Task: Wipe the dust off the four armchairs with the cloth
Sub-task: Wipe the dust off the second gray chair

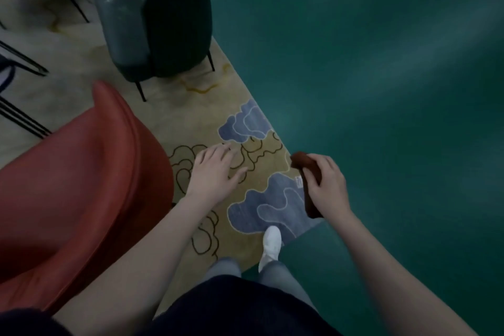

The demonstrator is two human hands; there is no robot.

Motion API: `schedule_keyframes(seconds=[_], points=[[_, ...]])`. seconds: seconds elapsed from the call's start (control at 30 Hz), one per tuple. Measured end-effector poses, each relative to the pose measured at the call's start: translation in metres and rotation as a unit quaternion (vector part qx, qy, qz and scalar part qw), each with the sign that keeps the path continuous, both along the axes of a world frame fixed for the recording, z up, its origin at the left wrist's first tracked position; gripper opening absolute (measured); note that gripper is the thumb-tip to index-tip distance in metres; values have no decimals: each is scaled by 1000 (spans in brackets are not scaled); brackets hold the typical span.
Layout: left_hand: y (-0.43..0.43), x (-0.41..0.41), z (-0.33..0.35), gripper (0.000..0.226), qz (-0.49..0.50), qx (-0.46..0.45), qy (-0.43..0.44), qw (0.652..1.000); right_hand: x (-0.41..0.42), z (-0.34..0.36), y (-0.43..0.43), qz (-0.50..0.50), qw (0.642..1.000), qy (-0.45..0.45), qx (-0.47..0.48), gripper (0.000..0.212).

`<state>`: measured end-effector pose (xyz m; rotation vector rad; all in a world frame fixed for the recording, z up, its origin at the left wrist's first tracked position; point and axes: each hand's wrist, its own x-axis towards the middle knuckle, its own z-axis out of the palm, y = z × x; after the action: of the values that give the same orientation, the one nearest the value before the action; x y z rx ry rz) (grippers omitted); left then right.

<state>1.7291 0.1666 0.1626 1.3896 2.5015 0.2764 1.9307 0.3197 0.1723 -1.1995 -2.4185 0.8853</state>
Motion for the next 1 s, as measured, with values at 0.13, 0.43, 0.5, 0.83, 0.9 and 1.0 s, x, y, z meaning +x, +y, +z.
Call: schedule_keyframes(seconds=[0.13, 0.43, 0.5, 0.83, 0.9, 1.0], points=[[49, -2, 3, 60, 30, -6, 0, 1000, -19, 2, 64, 39, 999, 4, -1, 26], [99, -28, 16, 59, 146, -9, 13, 989, -92, 5, 152, 144, 989, 13, -7, 27], [105, -41, 18, 59, 165, -8, 13, 986, -117, 8, 158, 173, 984, 23, -13, 27], [148, -153, 11, 62, 192, -1, 20, 981, -252, 16, 199, 238, 971, 34, -3, 26], [160, -180, 11, 63, 196, 2, 5, 981, -274, 21, 210, 241, 970, 24, 4, 25], [174, -217, 13, 63, 203, 15, -13, 979, -307, 28, 229, 239, 971, 18, 18, 25]])
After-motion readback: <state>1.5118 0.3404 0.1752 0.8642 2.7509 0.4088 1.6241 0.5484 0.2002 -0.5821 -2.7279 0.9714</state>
